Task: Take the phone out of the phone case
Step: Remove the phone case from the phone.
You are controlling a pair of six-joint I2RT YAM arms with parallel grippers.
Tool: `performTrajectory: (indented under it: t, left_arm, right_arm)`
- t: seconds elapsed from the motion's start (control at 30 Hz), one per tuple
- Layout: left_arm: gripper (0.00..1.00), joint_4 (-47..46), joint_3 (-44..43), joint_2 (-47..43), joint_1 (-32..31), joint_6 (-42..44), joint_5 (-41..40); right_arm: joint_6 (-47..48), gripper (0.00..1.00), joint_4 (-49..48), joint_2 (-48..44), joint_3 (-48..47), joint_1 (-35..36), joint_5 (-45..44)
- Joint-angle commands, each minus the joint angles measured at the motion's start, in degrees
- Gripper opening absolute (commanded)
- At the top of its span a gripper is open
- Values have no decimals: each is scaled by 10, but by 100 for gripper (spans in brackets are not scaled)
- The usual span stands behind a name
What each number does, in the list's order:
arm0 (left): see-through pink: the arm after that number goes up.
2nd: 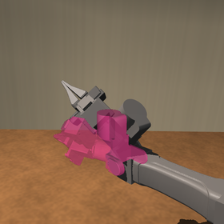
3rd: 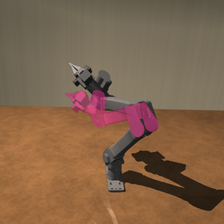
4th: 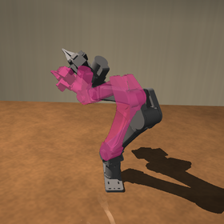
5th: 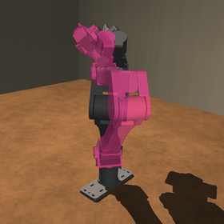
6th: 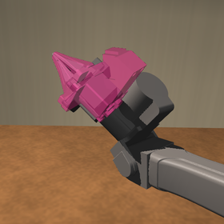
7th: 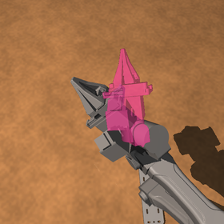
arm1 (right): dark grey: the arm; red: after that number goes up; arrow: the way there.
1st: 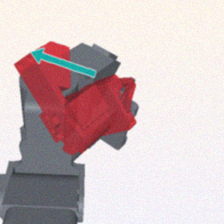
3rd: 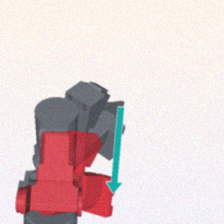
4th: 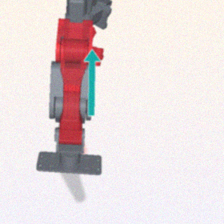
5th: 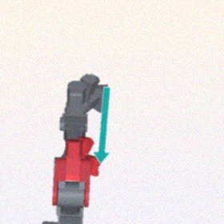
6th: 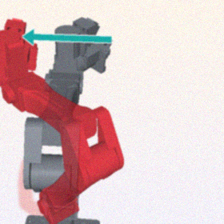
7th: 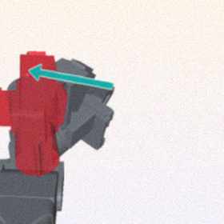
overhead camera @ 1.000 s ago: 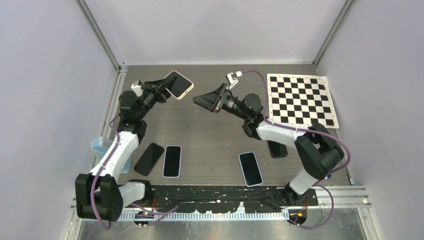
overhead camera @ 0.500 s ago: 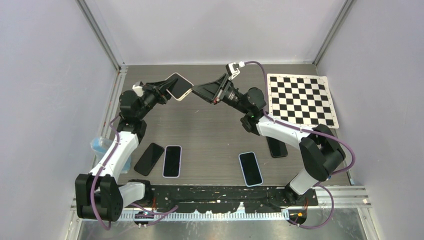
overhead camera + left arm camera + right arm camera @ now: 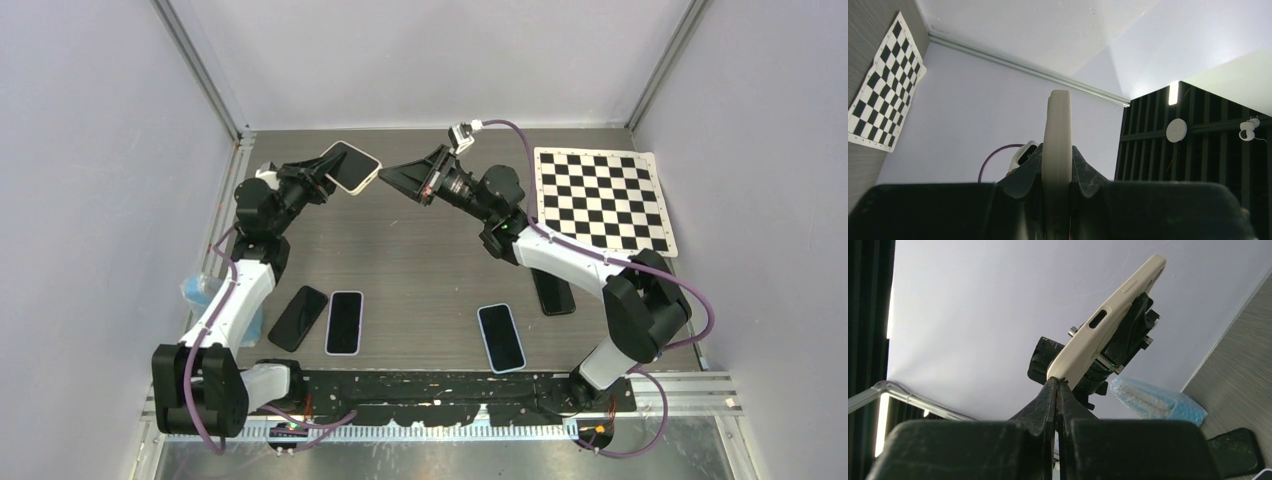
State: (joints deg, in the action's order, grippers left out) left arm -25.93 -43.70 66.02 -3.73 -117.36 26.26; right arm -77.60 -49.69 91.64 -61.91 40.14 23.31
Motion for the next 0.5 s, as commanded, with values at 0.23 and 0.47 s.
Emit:
performTrajectory:
  t: [0.23, 0.47]
  left_arm:
    - [0, -168, -72, -7, -9, 1, 47]
    - [0, -203, -82, 5, -9, 15, 45]
  right_arm:
    - [31, 3, 274, 23, -18, -5, -88]
    - [51, 3, 338, 24, -21, -5, -111]
